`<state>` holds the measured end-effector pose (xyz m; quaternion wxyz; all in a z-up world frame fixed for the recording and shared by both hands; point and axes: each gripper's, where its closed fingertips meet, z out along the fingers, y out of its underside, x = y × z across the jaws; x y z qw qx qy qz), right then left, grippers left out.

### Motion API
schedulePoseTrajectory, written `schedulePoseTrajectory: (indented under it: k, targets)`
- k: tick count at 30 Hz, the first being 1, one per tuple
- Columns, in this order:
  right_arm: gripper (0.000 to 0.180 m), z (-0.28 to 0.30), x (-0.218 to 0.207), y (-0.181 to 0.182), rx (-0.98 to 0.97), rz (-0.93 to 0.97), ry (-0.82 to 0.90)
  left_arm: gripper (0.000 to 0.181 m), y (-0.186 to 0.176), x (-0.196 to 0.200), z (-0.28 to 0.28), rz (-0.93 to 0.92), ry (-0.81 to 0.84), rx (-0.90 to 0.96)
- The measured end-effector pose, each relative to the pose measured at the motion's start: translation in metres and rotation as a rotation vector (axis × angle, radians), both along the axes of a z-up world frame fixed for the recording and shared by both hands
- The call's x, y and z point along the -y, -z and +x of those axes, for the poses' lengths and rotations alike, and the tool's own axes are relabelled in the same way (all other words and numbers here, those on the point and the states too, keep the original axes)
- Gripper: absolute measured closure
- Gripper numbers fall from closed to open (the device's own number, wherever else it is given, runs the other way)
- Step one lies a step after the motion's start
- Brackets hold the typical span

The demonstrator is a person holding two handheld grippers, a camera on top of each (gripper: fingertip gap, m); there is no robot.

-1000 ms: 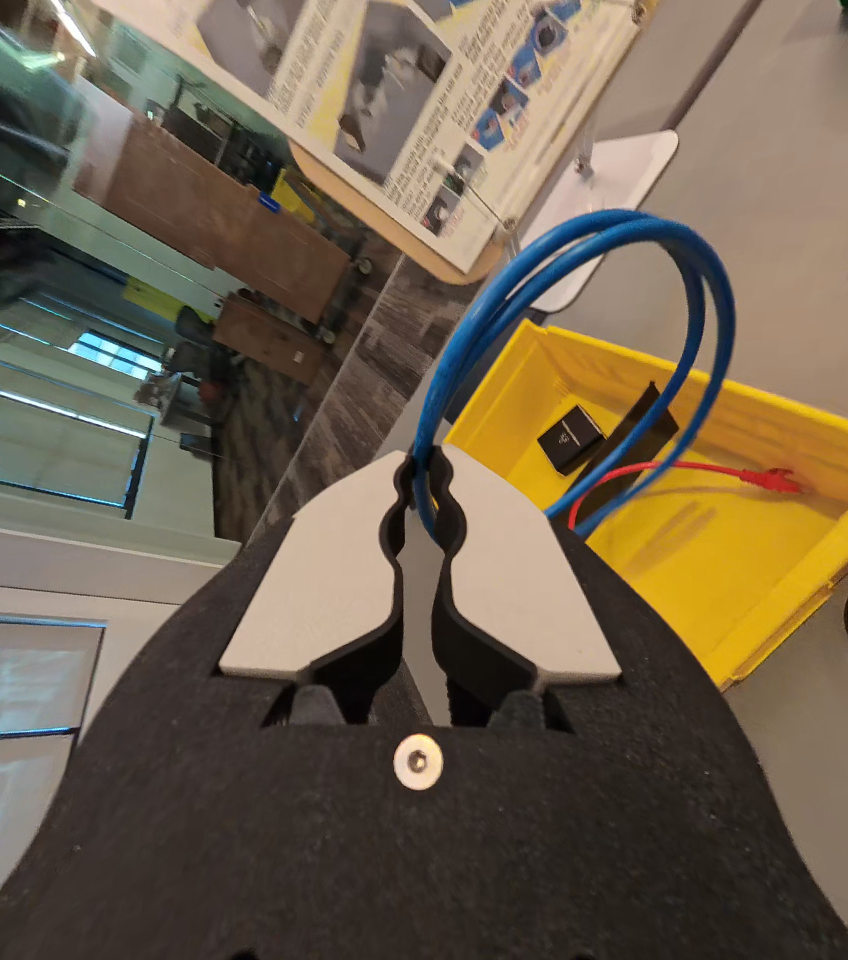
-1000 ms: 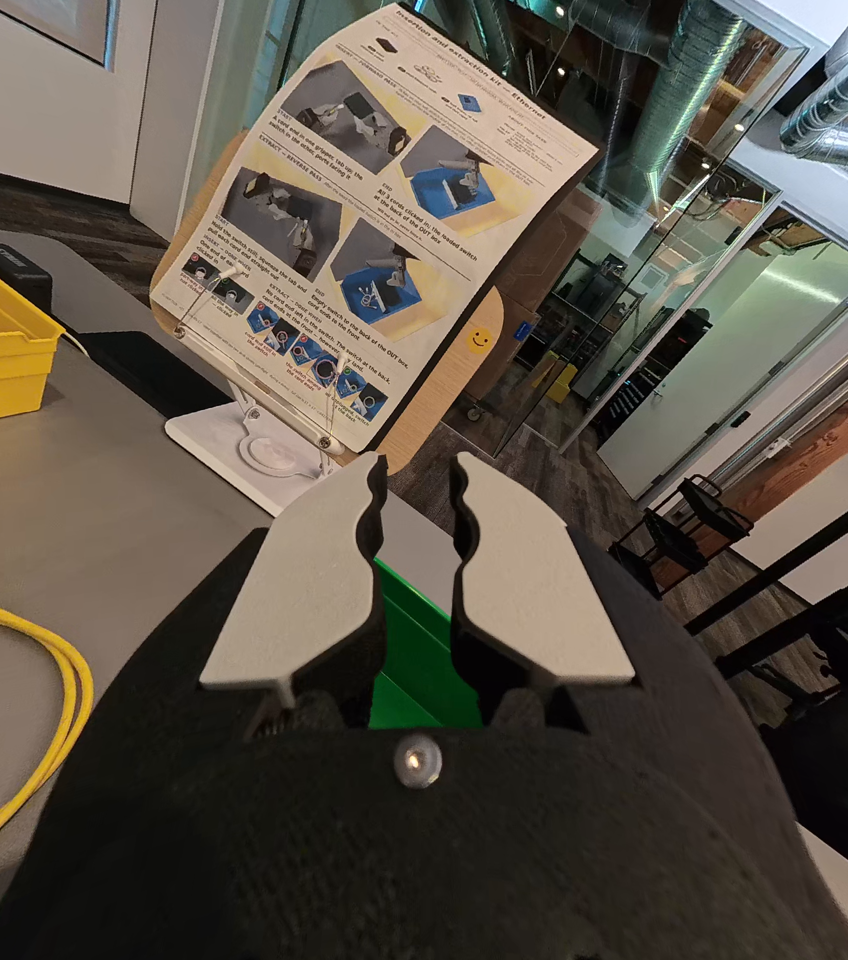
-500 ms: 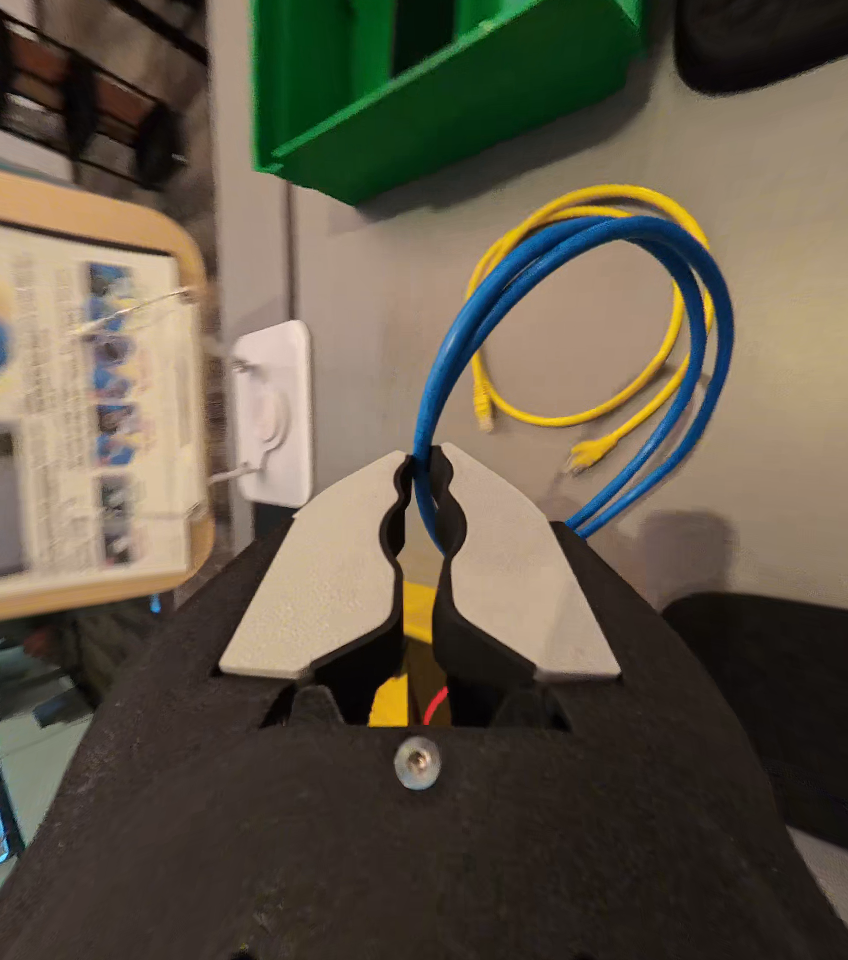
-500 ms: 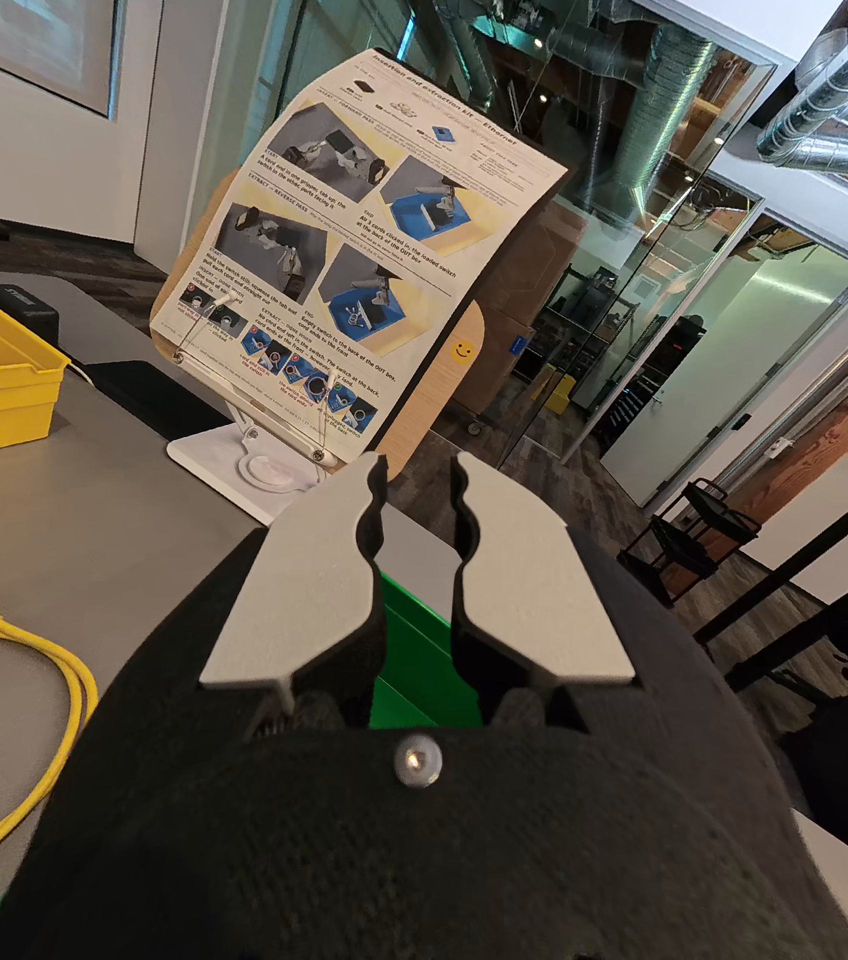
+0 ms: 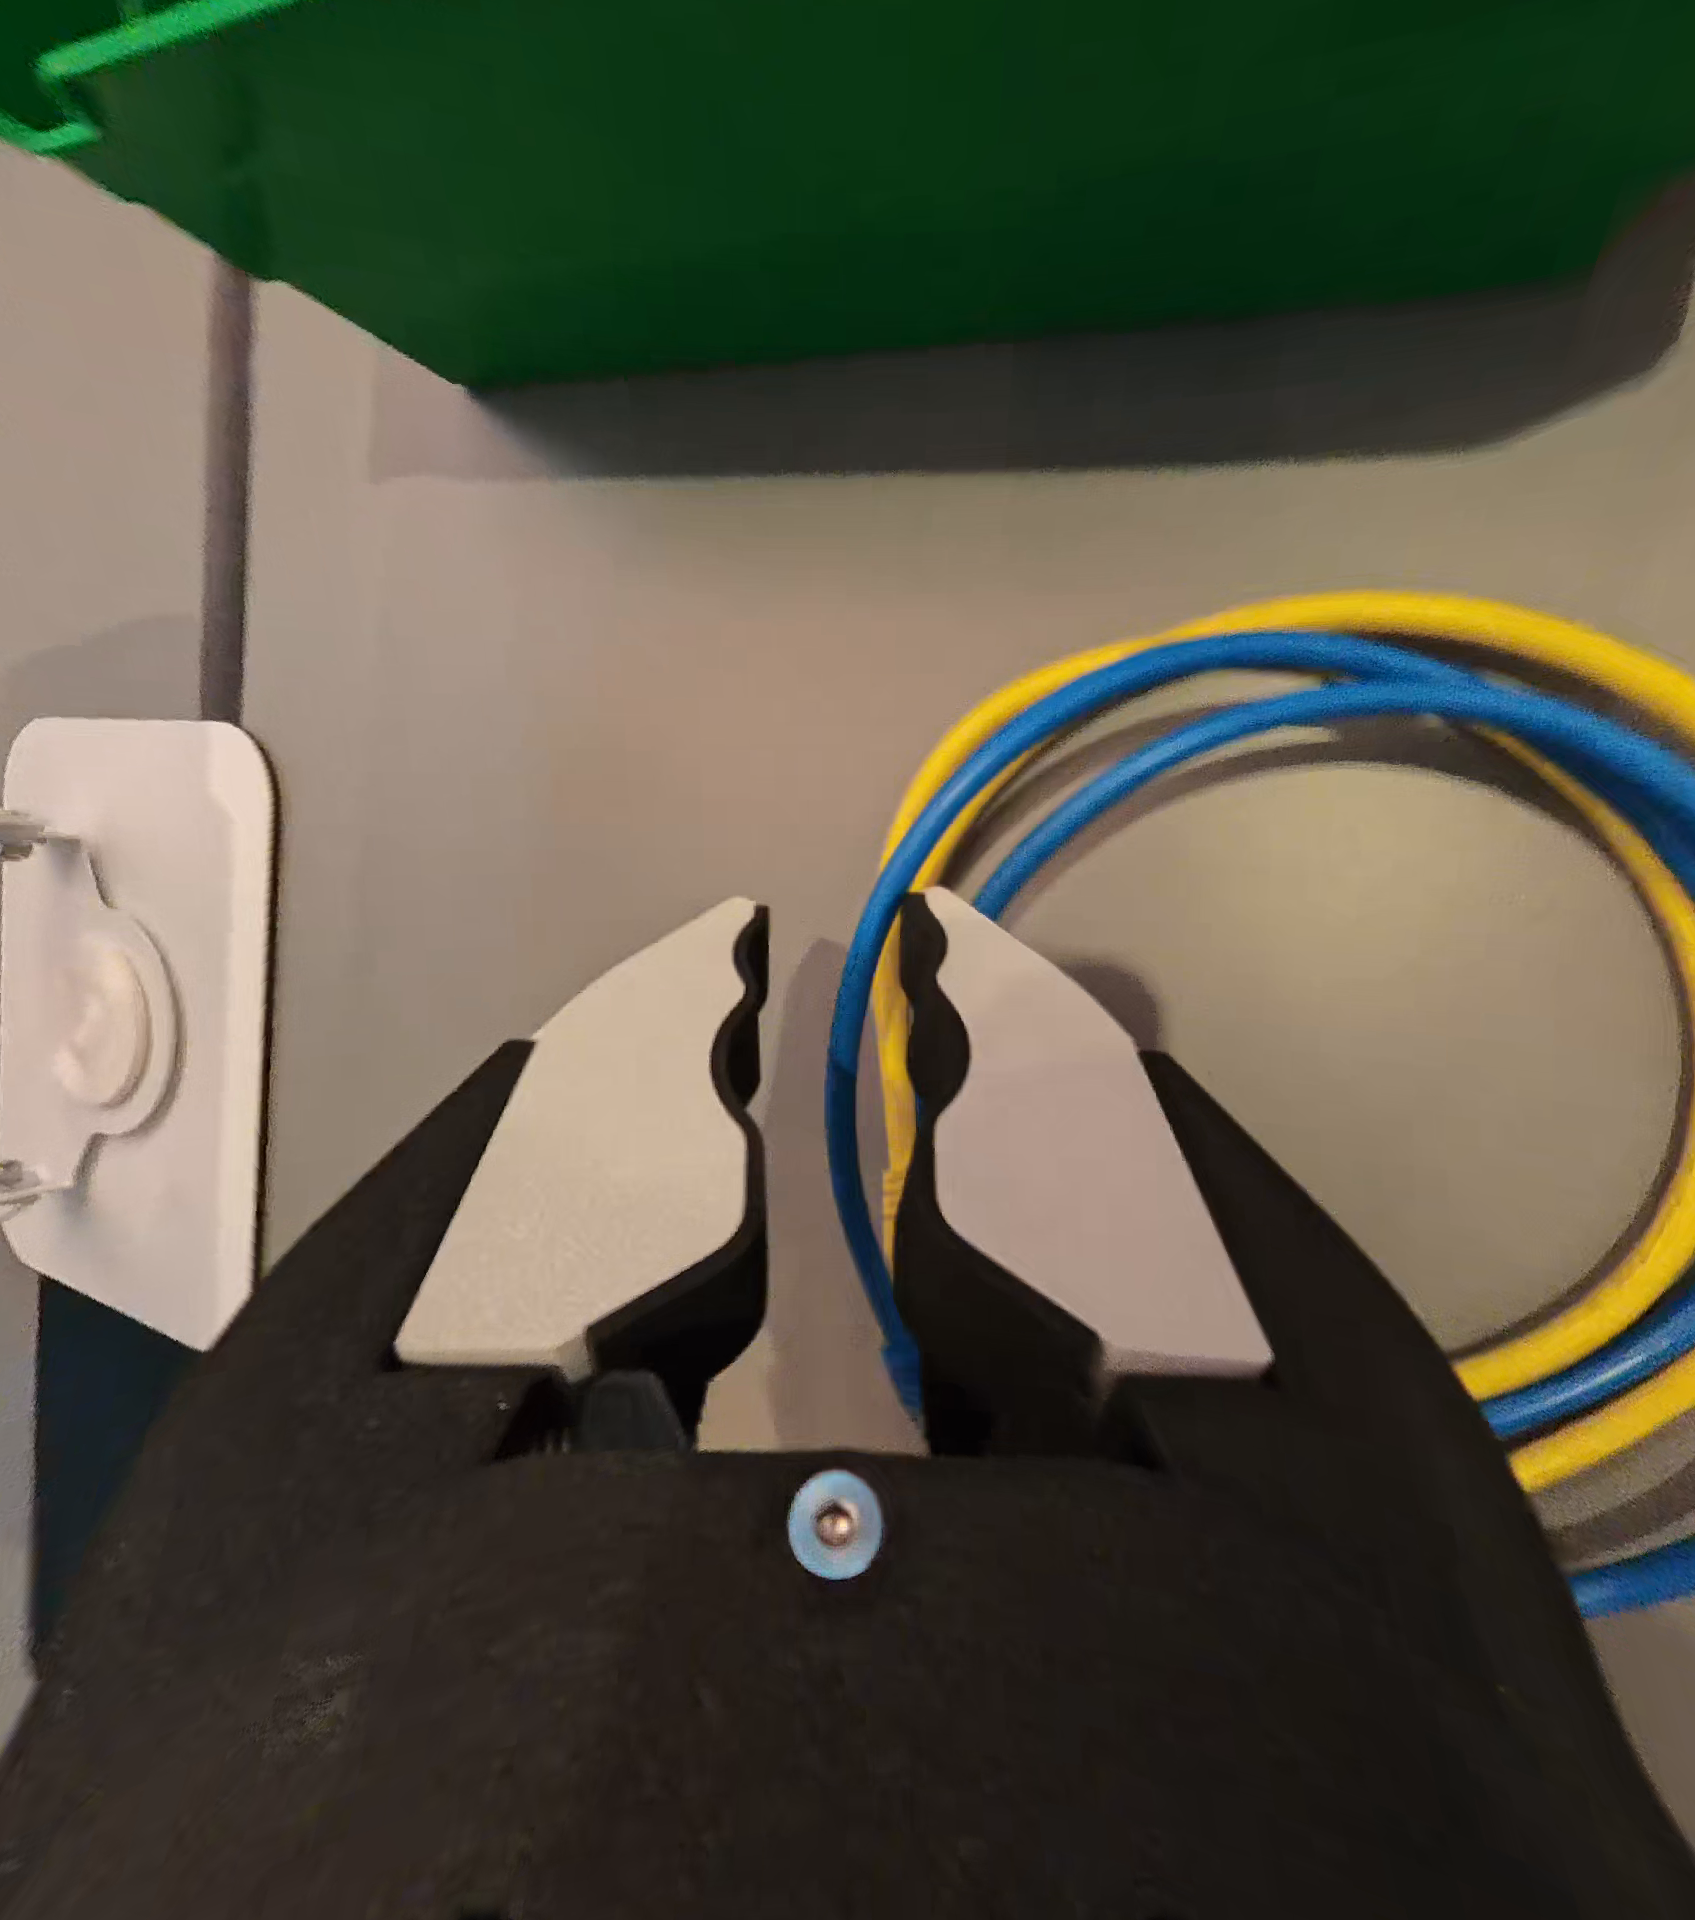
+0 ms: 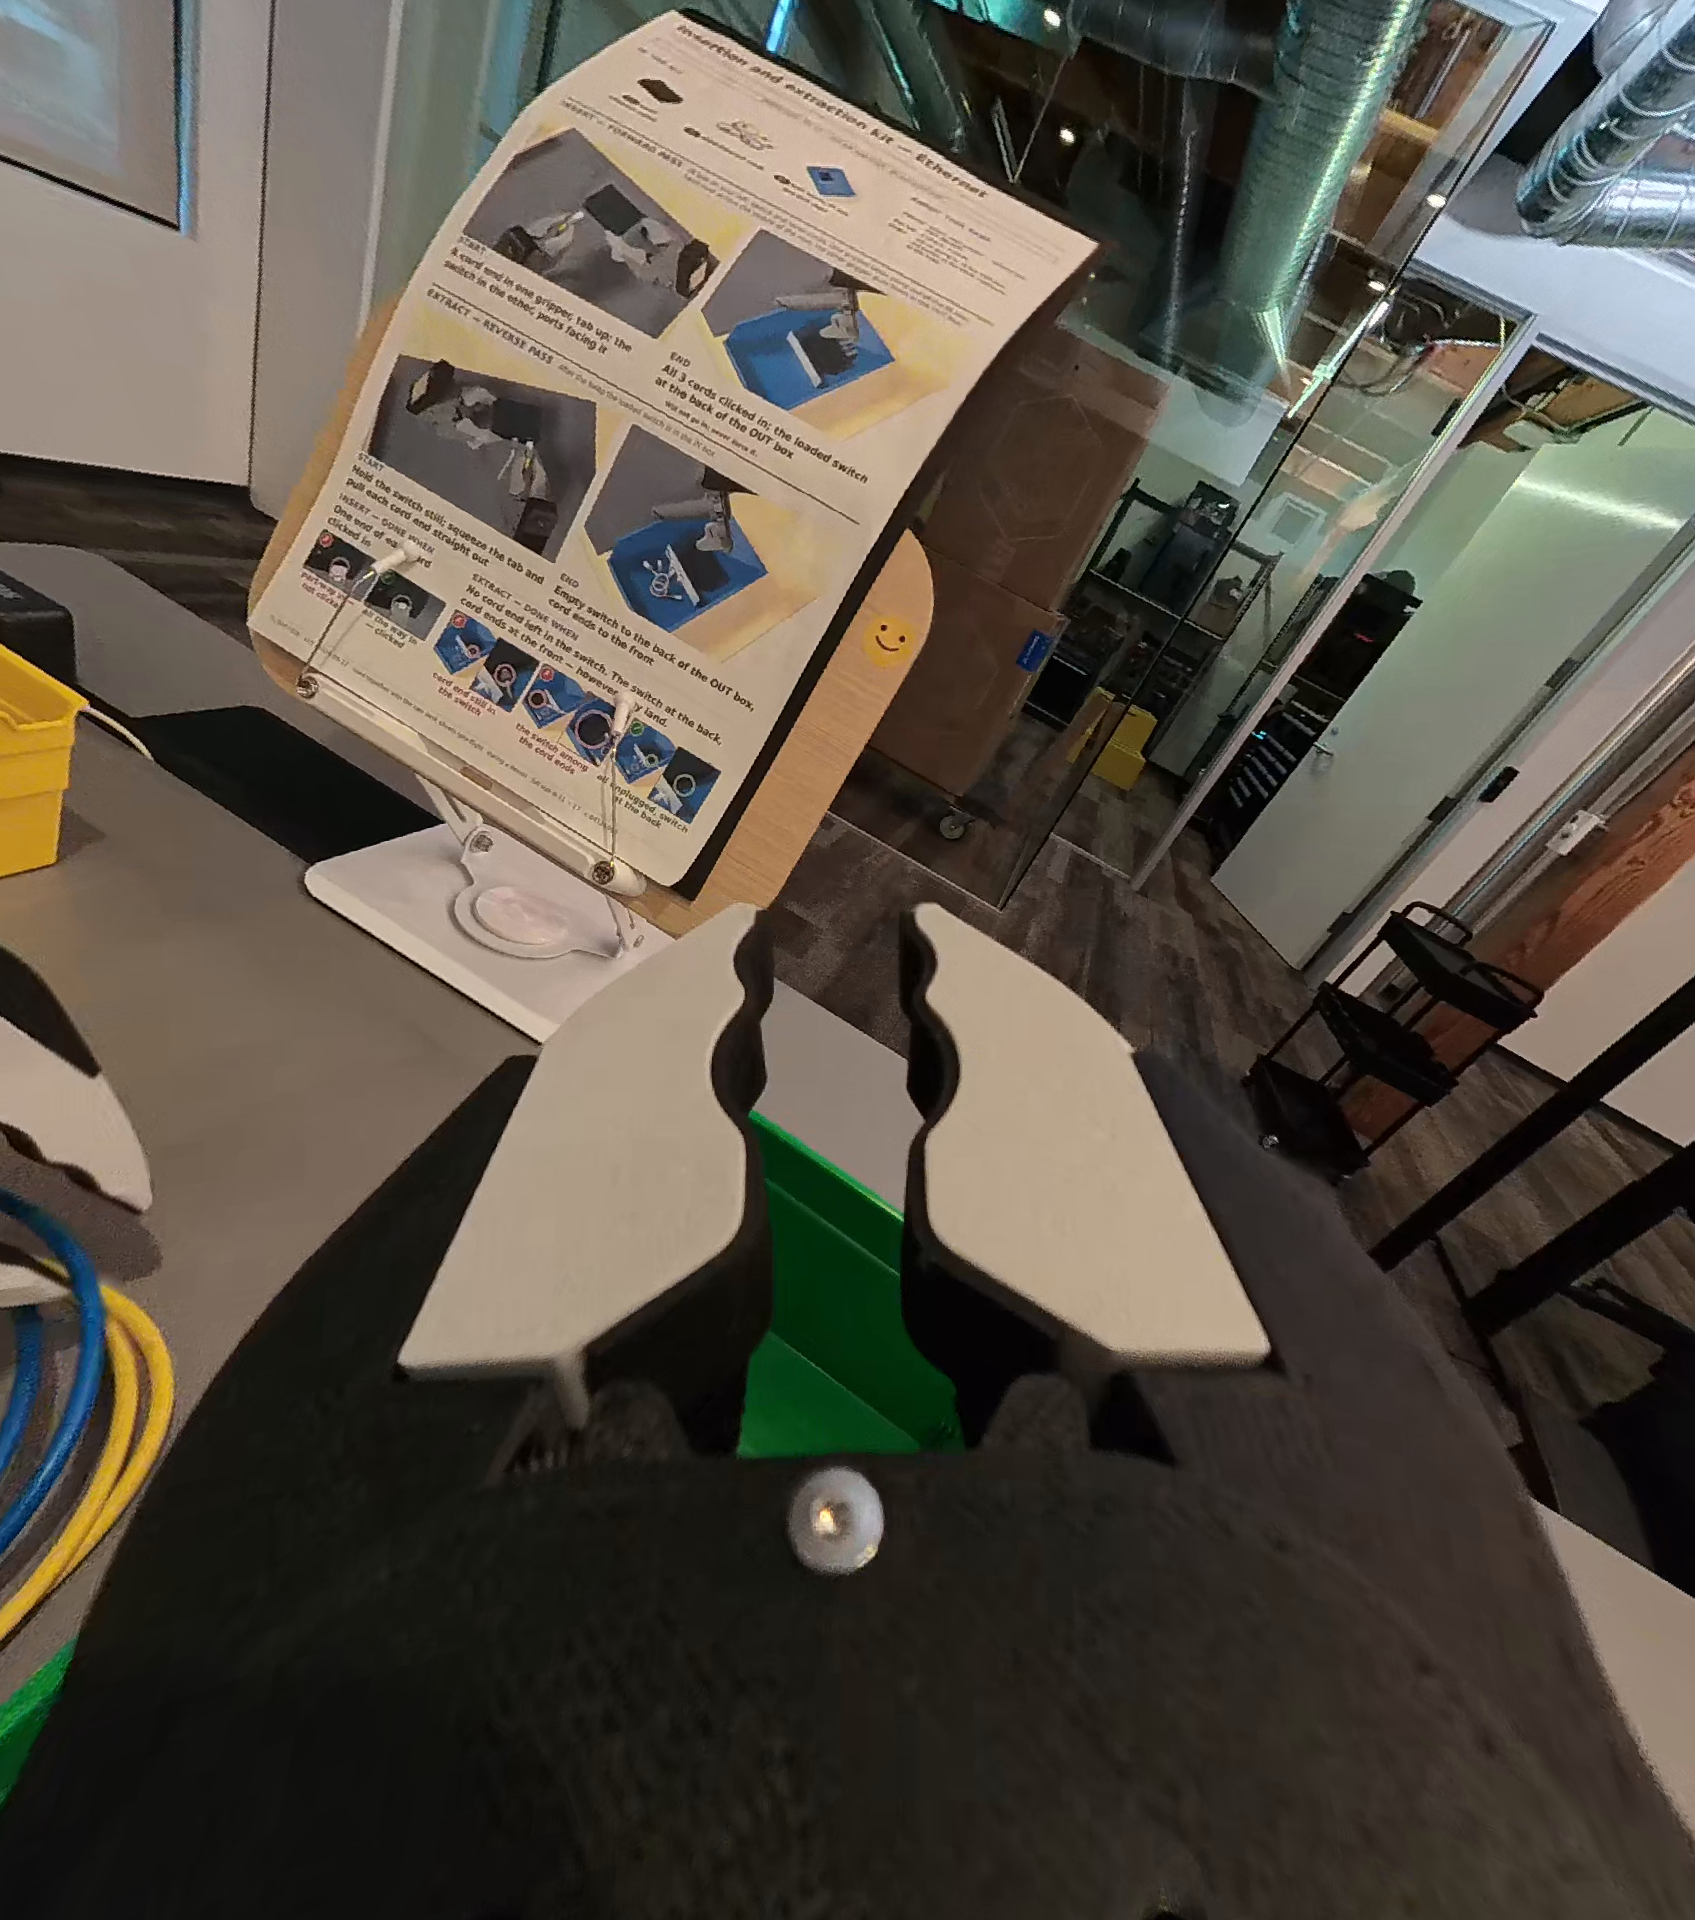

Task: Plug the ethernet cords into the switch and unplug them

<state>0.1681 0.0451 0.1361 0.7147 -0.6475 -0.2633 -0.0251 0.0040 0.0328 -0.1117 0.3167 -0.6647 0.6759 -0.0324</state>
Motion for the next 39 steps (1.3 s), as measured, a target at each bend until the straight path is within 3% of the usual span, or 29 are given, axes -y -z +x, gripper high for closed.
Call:
schedulePoseTrajectory:
  k: [1, 5, 9, 15, 18, 23, 27, 31, 39]
  targets:
    - [0.155, 0.002, -0.001, 0.000, -0.007, 0.000, 0.006, 0.157, -0.007, -0.001, 0.003, -0.014, -0.024, 0.058]
    - [0.155, 0.006, -0.002, 0.003, -0.021, -0.006, 0.007, 0.156, -0.063, 0.015, -0.007, -0.031, -0.108, 0.327]
    - [0.155, 0.010, -0.001, 0.001, -0.032, -0.002, 0.009, 0.157, -0.115, 0.028, -0.091, 0.195, -0.248, 0.385]
    - [0.155, 0.006, 0.001, -0.004, -0.033, 0.013, 0.003, 0.157, -0.103, 0.007, -0.309, 0.381, -0.657, -0.011]
    - [0.155, 0.000, 0.001, -0.005, -0.023, 0.016, -0.006, 0.148, -0.075, 0.001, -0.358, 0.328, -0.679, -0.114]
    - [0.155, -0.008, -0.001, -0.001, 0.016, 0.002, -0.001, 0.127, -0.034, -0.015, -0.369, 0.347, -0.596, -0.267]
    - [0.155, -0.013, -0.003, 0.002, 0.043, -0.009, 0.003, 0.109, -0.027, -0.042, -0.374, 0.426, -0.660, -0.295]
    - [0.155, -0.014, -0.003, 0.005, 0.074, -0.015, 0.018, 0.117, -0.025, -0.043, -0.372, 0.405, -0.652, -0.281]
    - [0.155, -0.016, -0.003, 0.002, 0.062, -0.006, 0.000, 0.159, -0.045, -0.031, -0.366, 0.438, -0.616, -0.189]
